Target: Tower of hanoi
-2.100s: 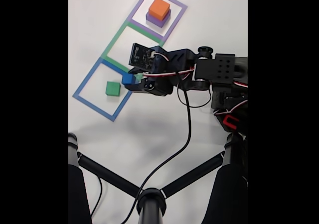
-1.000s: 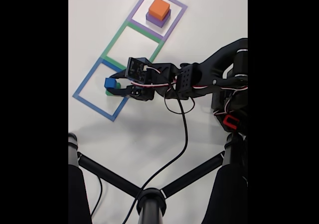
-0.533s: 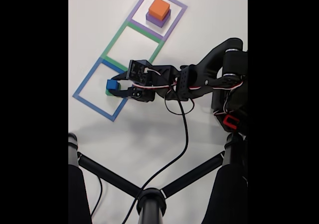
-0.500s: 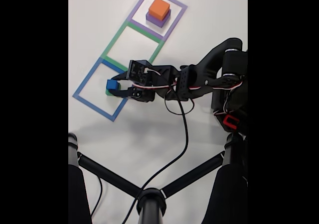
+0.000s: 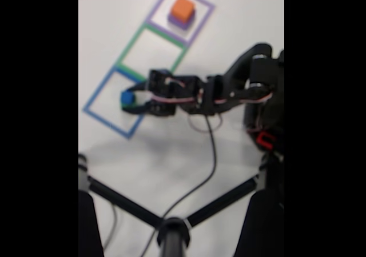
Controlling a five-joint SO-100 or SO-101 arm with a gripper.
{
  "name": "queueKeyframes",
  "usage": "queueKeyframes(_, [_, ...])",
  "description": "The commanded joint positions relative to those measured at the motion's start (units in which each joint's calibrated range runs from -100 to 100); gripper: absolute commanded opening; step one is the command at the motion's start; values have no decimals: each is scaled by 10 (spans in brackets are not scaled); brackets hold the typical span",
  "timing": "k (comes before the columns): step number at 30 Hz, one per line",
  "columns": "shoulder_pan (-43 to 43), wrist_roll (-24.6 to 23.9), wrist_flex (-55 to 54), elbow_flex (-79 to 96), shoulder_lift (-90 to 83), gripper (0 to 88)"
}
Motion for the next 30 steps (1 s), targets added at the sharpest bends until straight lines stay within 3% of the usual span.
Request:
queueKeyframes(1, [4, 8, -15, -20, -9, 192])
queueKeyframes(8, [14, 8, 4, -44, -60, 195])
queueKeyframes(13, [30, 8, 81, -71, -122, 166])
queueKeyframes(19, [54, 8, 290, -97, -260, 67])
queueKeyframes(22, [77, 8, 444, -119, -336, 15])
queueKeyframes(30, [125, 8, 860, -281, -475, 1])
